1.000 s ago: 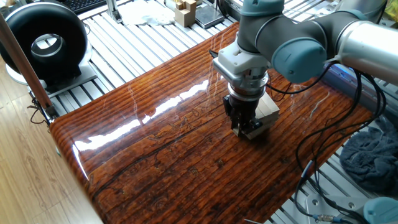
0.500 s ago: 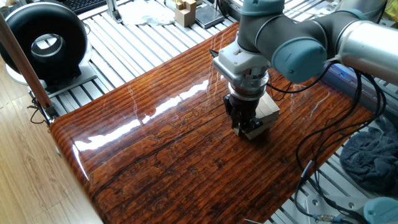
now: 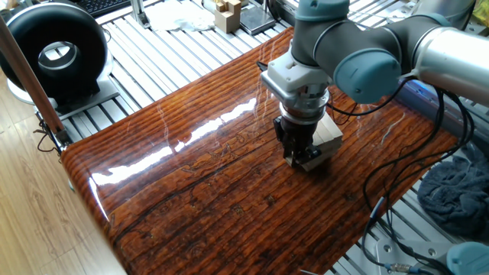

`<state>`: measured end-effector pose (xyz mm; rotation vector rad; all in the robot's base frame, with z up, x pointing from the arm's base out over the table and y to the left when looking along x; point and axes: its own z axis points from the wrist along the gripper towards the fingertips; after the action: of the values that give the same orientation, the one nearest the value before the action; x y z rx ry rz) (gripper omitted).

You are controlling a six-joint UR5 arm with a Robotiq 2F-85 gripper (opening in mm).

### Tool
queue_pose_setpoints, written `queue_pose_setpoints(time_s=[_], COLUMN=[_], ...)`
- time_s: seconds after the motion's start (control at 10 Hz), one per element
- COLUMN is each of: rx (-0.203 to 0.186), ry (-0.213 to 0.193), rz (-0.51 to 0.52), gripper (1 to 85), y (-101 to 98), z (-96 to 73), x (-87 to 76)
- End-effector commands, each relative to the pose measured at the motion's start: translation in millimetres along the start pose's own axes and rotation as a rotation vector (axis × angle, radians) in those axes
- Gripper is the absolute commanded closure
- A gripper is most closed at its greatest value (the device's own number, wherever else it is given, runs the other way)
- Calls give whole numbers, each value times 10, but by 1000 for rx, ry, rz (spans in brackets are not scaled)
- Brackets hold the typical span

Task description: Play Jenga

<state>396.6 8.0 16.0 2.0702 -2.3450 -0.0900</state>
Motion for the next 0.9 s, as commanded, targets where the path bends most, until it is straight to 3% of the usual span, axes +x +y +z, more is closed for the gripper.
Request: queue_pose_setpoints(time_s=[0.0, 0.5, 0.8], rx=[6, 11, 17], ry=[-13, -12, -11], rz=[10, 9, 4], gripper=[600, 597, 503], y=[-16, -35, -51], z=[-1, -10, -10], x=[-40, -30, -27])
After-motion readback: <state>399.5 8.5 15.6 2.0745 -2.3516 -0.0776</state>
